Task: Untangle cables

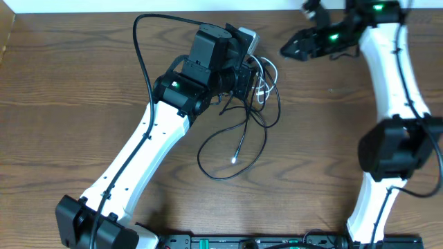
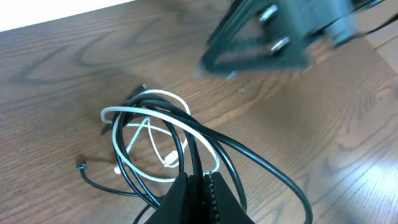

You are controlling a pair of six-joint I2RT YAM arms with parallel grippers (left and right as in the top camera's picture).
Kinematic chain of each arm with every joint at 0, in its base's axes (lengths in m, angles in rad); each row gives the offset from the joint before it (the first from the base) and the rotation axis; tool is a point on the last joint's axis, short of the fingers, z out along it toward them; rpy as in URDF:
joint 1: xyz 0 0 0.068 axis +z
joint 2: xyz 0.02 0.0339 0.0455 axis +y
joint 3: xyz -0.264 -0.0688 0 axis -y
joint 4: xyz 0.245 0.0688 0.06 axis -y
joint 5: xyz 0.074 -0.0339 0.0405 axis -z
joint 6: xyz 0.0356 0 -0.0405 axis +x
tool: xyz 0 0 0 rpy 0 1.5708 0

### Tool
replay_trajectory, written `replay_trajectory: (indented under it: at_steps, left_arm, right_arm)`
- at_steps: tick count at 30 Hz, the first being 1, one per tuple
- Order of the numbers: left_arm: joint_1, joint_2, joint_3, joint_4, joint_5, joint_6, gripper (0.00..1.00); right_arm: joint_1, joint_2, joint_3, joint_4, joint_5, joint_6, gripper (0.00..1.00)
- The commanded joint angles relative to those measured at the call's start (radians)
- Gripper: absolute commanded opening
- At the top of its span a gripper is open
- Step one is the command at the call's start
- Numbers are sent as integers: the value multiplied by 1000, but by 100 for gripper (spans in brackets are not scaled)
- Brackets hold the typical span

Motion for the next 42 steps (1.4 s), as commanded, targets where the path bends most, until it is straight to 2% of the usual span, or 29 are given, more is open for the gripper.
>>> replay_trajectory:
  at_steps: [1,9,12,20,23,27,37,42]
  left_arm:
    - [7,-26,2,4,-14,-43,7]
    - [90,-26,2,4,-13,-274,7]
    - [109,-26,2,5,15,-327,7]
    - [115,-26,3,16,66,-372,7]
    - [122,-26,3,31,77,-400,8]
    - [129,-26,3,39,77,-433,7]
    - [129,-26,3,43,78,-439,7]
    - [129,-26,3,46,108,-447,8]
  right_arm:
    - [37,35,-5,-21,-92,-62,65]
    - [52,46,-7,-91,-95,-161,66]
    - [52,46,-8,-96,-95,-170,66]
    - [76,46,-8,-107,-99,-218,65]
    - [87,46,-8,-138,-150,-298,61]
    - [95,46,-8,-168,-200,-377,62]
    - [134,46,-8,-156,-209,-396,64]
    - [161,46,-8,-61,-275,-348,61]
